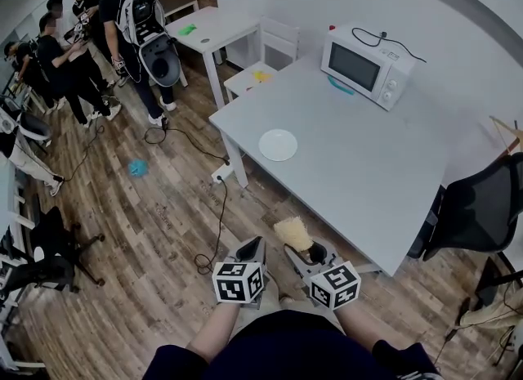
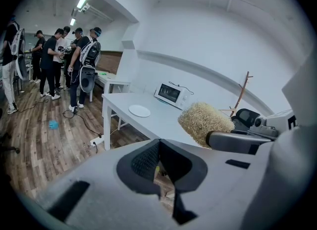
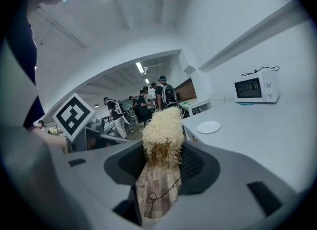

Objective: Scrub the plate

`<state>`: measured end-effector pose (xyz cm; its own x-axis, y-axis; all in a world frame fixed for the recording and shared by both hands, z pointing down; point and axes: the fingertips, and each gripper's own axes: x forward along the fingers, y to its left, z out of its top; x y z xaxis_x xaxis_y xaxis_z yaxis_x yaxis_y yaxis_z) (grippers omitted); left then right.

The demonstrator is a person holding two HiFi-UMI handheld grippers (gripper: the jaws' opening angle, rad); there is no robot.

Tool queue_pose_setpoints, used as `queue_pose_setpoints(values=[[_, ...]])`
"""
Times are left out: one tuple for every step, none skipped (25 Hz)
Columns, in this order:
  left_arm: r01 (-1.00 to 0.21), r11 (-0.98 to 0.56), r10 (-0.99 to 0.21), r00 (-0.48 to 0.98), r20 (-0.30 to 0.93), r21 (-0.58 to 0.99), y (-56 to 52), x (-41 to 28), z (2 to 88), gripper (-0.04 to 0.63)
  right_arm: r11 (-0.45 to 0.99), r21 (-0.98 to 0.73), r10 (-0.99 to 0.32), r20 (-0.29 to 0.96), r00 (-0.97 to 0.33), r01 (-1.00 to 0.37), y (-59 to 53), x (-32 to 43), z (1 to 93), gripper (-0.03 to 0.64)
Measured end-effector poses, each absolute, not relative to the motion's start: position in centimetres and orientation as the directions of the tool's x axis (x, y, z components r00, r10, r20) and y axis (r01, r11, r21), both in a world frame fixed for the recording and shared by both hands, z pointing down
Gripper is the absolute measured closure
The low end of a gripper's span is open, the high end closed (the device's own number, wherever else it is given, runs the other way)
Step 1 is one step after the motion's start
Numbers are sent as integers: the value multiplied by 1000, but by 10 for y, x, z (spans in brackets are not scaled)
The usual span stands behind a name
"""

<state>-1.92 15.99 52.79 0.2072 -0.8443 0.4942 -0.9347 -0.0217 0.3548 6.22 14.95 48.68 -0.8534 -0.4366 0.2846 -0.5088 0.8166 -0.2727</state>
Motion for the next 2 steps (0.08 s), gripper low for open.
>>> queue_pose_setpoints(values=[[-934,-22,-844,208,495,355,161,-19,528,577,817,-273,-436,284,-854,-508,151,62,487,439],[-934,-22,-843,208,496,356,163,-18,529,577,817,-274,-436,283,-854,-508,153,62,487,439]])
